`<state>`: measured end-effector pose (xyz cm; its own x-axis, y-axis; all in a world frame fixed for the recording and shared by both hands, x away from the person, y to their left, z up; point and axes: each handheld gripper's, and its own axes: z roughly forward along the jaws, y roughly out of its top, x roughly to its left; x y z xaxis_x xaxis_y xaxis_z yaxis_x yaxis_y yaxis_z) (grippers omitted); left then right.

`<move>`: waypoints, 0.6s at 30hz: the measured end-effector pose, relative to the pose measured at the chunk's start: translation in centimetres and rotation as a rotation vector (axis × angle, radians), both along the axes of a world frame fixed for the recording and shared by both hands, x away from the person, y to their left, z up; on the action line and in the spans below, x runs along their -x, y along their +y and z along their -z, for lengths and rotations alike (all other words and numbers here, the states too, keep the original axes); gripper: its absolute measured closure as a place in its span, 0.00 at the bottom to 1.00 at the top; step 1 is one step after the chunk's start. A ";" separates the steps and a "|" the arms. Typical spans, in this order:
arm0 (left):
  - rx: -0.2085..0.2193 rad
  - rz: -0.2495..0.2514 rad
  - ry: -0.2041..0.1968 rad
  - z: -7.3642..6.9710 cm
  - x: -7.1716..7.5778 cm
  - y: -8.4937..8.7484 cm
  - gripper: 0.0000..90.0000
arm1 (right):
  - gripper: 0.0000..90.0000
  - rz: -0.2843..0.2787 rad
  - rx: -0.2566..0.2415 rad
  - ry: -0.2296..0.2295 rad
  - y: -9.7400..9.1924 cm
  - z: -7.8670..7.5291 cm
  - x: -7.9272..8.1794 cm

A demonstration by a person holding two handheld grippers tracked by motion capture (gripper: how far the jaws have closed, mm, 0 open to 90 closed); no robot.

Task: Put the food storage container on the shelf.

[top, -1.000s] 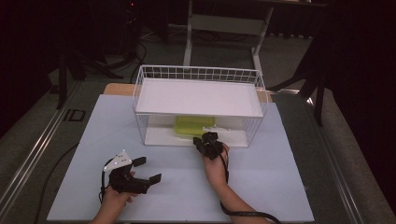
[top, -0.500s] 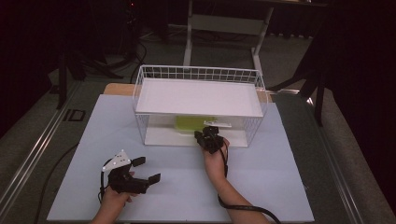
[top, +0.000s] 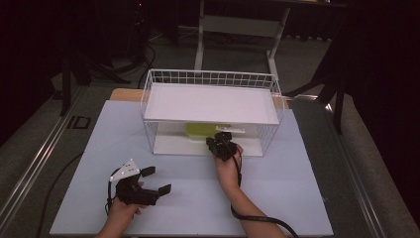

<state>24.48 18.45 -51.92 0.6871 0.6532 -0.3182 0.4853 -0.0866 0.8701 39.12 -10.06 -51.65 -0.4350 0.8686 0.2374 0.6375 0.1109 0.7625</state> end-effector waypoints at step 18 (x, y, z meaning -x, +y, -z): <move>-0.031 -0.033 -0.062 -1.3 -0.1 0.4 0.03 | 0.51 -0.108 -0.028 -0.080 -1.9 -1.2 4.0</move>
